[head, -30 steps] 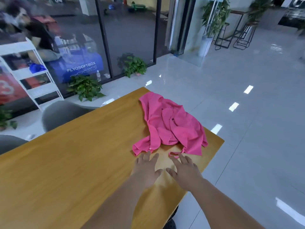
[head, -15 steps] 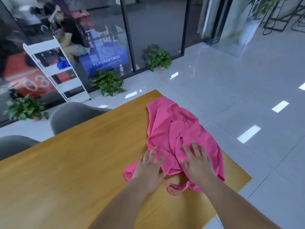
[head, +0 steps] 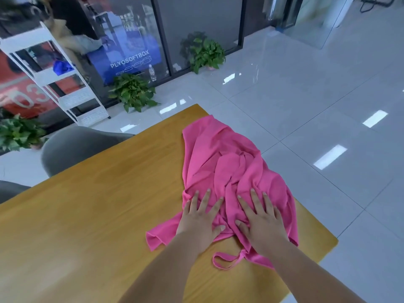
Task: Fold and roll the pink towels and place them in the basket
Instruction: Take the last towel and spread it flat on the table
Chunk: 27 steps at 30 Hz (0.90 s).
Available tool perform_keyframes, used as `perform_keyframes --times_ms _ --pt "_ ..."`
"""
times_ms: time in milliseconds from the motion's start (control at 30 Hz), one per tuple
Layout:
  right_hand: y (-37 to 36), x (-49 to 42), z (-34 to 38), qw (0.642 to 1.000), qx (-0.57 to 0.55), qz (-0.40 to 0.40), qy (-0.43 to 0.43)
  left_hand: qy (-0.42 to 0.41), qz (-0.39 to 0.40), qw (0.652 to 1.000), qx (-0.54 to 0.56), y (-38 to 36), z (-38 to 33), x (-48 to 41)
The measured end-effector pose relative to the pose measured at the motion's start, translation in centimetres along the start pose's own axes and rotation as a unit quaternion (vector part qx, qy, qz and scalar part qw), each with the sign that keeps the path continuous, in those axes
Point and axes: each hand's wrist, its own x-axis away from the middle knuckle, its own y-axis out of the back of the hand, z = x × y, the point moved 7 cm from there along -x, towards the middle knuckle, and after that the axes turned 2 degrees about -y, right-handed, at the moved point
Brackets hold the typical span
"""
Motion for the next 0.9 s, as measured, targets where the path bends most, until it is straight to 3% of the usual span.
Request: perform_keyframes --times_ms 400,900 --pt "-1.3 1.9 7.2 0.998 0.001 0.055 0.039 0.046 0.010 0.999 -0.009 -3.2 4.8 6.3" --pt "-6.4 12.5 27.2 0.985 0.042 0.105 0.132 0.143 -0.006 0.988 0.066 -11.5 16.6 27.0"
